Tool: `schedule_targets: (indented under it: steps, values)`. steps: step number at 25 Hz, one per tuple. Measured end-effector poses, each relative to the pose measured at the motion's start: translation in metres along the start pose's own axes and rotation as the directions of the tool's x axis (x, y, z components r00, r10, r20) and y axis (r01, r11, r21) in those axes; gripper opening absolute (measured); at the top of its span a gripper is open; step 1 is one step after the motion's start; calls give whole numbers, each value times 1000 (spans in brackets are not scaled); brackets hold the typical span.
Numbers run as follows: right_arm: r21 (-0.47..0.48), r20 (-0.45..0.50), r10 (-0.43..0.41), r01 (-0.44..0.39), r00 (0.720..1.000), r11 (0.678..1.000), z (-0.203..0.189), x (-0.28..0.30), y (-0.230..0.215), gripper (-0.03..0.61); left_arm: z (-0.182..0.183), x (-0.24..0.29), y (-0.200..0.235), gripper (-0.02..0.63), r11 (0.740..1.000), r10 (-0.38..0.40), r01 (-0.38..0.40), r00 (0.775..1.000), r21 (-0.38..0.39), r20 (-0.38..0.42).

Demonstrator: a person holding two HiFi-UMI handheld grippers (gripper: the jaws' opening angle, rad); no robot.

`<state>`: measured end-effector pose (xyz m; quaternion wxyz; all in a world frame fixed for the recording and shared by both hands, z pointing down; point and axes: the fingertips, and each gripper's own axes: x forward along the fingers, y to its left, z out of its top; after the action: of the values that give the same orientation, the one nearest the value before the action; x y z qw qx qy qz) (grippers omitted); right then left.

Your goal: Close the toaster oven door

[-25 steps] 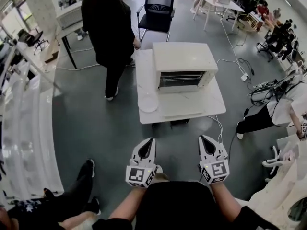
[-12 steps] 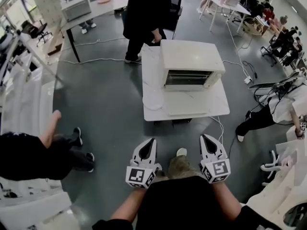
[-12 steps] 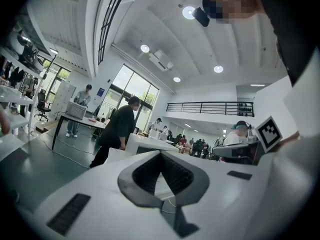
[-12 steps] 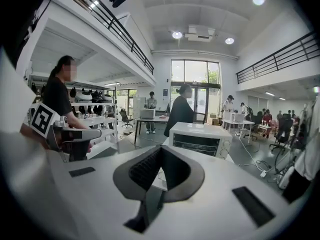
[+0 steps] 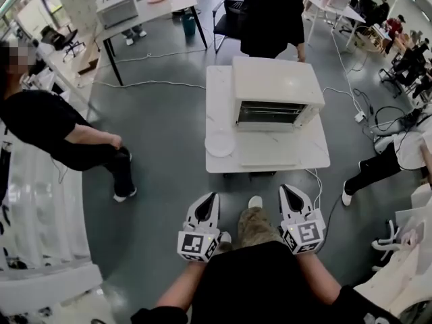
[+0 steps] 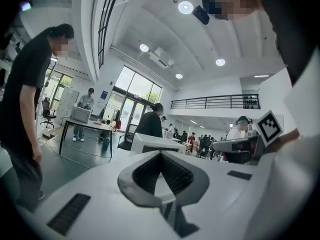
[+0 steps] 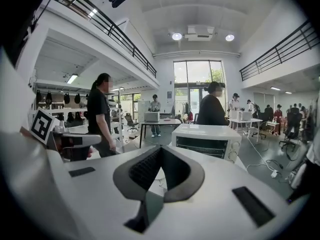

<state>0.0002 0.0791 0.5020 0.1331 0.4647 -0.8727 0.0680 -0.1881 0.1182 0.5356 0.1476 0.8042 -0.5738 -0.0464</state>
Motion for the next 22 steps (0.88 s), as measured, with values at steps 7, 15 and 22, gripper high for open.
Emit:
schedule_targets:
  steps: [7, 15, 22]
  values:
    - [47, 70, 33, -36, 997, 998, 32, 43, -85, 14, 11, 85, -12, 17, 1000, 24, -23, 999, 21, -40]
    - [99, 44, 52, -57, 998, 993, 36, 88, -170, 14, 25, 183, -39, 17, 998, -2, 5, 998, 58, -57]
    - [106, 11, 107, -108, 994, 989, 16, 114, -215, 14, -4, 222, -36, 17, 996, 77, -71, 991, 53, -106]
